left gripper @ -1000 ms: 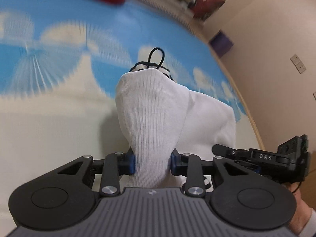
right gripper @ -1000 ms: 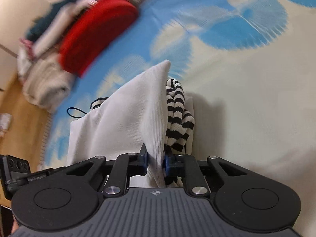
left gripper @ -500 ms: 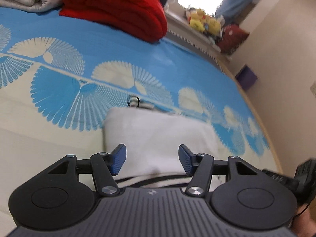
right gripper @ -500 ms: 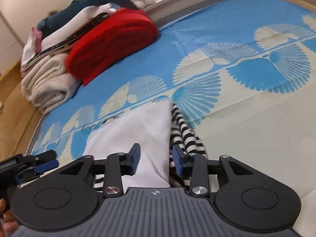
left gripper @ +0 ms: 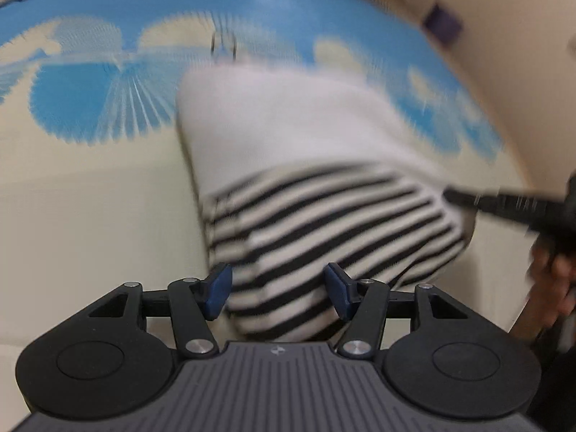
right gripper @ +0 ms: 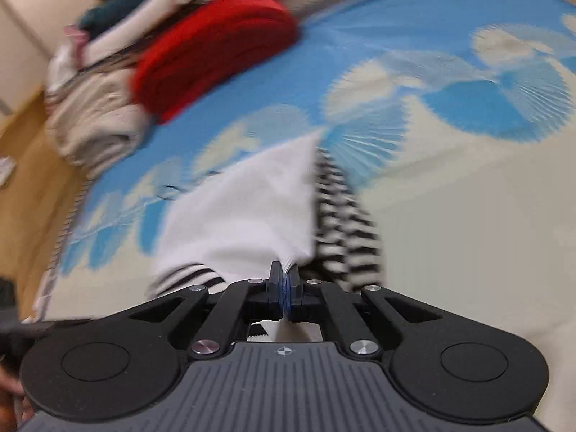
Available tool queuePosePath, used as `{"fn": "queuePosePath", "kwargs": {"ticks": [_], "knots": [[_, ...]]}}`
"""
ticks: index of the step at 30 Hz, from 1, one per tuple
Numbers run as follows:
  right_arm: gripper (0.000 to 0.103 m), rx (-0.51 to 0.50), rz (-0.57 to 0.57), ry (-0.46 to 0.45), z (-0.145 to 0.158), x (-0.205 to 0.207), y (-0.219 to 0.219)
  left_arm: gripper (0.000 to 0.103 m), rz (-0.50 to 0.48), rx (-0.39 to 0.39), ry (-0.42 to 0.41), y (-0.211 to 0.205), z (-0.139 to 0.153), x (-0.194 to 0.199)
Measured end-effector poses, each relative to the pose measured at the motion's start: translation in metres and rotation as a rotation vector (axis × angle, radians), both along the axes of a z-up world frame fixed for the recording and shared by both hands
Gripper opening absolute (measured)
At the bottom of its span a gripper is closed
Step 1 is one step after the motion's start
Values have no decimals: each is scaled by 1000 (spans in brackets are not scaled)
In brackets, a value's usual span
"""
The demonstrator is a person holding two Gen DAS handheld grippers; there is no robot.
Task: Fold small clothes
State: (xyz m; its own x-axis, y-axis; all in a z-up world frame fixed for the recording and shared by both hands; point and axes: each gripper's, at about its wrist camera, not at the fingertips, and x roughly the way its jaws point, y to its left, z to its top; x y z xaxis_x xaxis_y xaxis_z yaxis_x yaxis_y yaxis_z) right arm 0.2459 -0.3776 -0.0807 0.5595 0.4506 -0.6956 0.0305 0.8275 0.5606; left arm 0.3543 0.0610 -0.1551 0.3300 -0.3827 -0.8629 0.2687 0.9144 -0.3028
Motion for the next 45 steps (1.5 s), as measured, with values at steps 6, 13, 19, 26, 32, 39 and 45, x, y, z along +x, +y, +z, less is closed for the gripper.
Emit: {"fn": "queuePosePath", "kwargs": {"ticks": [6, 13, 19, 26, 32, 39, 45], "knots": [[4, -140, 53, 51, -12, 4, 21, 64, 41, 3, 21, 8, -1, -6], [35, -149, 143, 33, -1, -7, 26, 64, -3, 115, 19, 11, 3, -18], [32, -320, 207, 159, -20, -9, 33, 64, -38, 207, -56, -6, 11, -28], [59, -424, 56, -150, 46, -57, 9, 86, 85, 308, -302, -18, 75, -88], [90, -418, -63, -365, 98, -137, -4, 87, 157, 275, -392, -43, 111, -153], [97, -394, -123, -408, 112, -209, 10, 87, 234, 209, -360, -61, 103, -213], [97, -421, -42, -374, 103, -231, 39, 87, 309, 172, -369, -61, 102, -234]]}}
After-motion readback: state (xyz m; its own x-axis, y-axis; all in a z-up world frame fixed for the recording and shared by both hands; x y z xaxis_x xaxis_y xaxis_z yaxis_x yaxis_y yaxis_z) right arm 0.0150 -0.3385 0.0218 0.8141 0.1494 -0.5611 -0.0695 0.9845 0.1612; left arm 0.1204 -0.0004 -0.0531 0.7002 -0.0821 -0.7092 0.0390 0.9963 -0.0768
